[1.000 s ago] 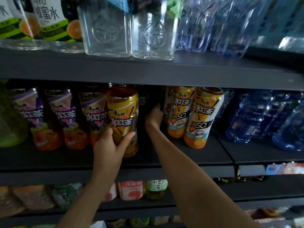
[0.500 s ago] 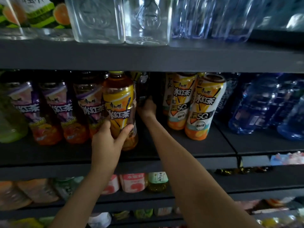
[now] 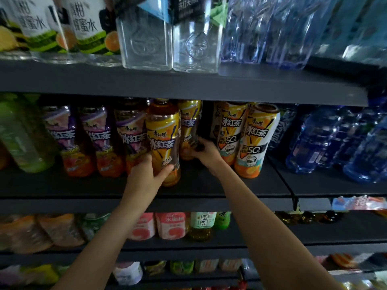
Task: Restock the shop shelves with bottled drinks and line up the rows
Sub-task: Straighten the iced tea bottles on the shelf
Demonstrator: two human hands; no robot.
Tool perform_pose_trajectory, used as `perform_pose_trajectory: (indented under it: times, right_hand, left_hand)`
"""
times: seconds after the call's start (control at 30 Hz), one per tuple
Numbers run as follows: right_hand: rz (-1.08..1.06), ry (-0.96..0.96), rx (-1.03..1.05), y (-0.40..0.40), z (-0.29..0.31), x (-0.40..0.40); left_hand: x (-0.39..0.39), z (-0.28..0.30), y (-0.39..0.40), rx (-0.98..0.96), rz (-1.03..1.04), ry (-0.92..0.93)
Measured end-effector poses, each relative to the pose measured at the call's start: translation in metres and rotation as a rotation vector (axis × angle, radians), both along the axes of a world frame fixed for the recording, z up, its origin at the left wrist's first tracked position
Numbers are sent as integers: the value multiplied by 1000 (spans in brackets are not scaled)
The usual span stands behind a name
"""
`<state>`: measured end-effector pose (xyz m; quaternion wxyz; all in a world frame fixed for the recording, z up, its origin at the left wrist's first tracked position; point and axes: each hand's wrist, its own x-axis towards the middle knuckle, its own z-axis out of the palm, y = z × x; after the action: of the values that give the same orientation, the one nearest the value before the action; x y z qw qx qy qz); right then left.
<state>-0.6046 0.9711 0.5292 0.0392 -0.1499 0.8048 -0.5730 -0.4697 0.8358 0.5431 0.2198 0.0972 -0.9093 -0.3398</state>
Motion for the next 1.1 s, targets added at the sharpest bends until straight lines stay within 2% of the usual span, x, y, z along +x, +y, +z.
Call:
perform_pose_trajectory:
  times: [0.1, 0.37, 0.47, 0.53, 0.6, 0.73, 0.9, 1.1]
  right_hand:
    - [32, -2, 47, -2, 5, -3]
    - [88, 32, 116, -11, 4, 1]
    - [-29, 123, 179, -6, 5, 12]
    - [-81, 147, 106, 0, 5, 27]
    - [-5, 139, 25, 5, 5, 46]
    - [163, -49, -198, 5, 9, 75]
    - [96, -28, -105, -7, 20, 73]
    - [27, 37, 8, -17, 19, 70]
  left_hand:
    - [-1, 0, -4, 19, -18, -86]
    - [-18, 6, 3, 78, -87, -113]
    - [-18, 4, 7, 98, -88, -92]
    - [-13, -2, 10, 98, -63, -50]
    - [-7, -9, 14, 107, -29, 0]
    - [-8, -15, 14, 156, -45, 38]
    - [-11, -12, 14, 189, -135, 39]
    - [-6, -20, 12, 123, -109, 105]
